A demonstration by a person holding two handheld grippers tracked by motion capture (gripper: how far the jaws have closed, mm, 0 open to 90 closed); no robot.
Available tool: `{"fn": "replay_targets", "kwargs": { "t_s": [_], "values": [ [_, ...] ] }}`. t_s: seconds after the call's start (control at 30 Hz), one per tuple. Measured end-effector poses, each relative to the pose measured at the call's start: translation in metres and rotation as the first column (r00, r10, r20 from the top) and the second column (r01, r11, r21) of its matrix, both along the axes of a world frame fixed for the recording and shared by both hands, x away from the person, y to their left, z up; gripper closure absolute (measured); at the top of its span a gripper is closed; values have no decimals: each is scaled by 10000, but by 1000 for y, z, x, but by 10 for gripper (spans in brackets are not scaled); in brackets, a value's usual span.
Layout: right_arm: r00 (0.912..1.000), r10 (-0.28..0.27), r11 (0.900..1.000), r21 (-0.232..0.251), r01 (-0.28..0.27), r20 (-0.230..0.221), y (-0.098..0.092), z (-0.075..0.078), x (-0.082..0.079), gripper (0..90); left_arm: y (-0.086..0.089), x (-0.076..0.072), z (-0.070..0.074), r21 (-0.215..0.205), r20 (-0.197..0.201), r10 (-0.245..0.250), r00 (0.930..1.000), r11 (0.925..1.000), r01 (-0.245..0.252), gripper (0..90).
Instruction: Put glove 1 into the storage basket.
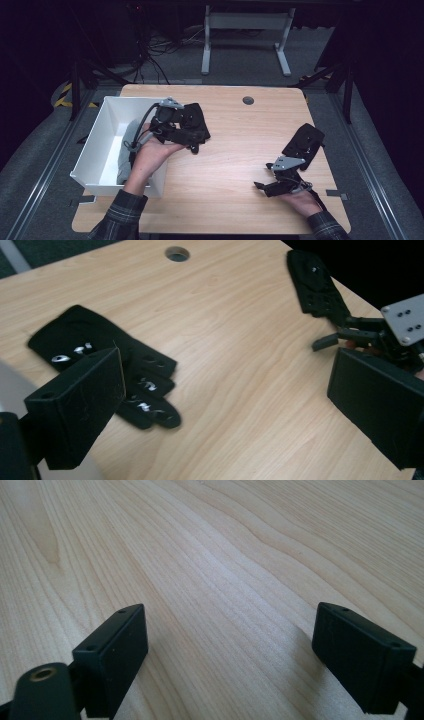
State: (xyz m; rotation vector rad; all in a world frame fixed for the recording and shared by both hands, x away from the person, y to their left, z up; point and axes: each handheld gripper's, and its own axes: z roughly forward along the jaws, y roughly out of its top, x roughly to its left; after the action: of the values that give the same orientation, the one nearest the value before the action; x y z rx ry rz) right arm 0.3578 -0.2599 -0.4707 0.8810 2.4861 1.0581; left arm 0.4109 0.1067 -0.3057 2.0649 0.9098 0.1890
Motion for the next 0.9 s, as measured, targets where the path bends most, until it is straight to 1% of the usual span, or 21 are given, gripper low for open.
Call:
{"fn": "replay_targets", "kwargs": {
  "t_s": [0.1,0.2,0.3,0.33,0.4,0.6,0.67,0.73,0.8,0.9],
  "values": [
    [10000,-1,10000,8,1,2,0,0,0,151,-18,-5,-9,45,-68,-352,9994,9994,353,27],
    [10000,2,10000,-2,-2,1,0,0,0,150,-33,-8,-19,43,-108,-632,9979,9980,632,27],
    [10000,0,10000,-1,0,-3,0,0,0,150,-46,-10,-30,189,-128,-826,9965,9964,828,29],
    [10000,2,10000,-2,-2,-2,0,0,0,150,-52,-12,-36,320,-173,-914,9957,9953,919,29],
    [10000,2,10000,-2,-2,-3,0,0,0,150,-57,-14,-44,449,-202,-1015,9946,9937,1023,29],
    [10000,-68,10000,6,68,5,0,0,-1,151,-69,-20,-70,731,-210,-1265,9917,9891,1277,31],
    [10000,-85,10000,1,85,6,0,0,-1,152,-70,-21,-77,826,-233,-1340,9907,9873,1355,31],
    [10000,-89,10000,-1,89,8,0,0,-1,152,-71,-23,-85,791,-255,-1364,9903,9873,1380,31],
    [10000,-95,10000,0,95,7,1,0,-1,152,-73,-25,-95,981,-289,-1409,9896,9848,1431,32],
    [10000,-78,10000,-7,78,-1,0,0,-1,155,-74,-27,-109,1110,-307,-1513,9880,9819,1538,32]
  ]
}}
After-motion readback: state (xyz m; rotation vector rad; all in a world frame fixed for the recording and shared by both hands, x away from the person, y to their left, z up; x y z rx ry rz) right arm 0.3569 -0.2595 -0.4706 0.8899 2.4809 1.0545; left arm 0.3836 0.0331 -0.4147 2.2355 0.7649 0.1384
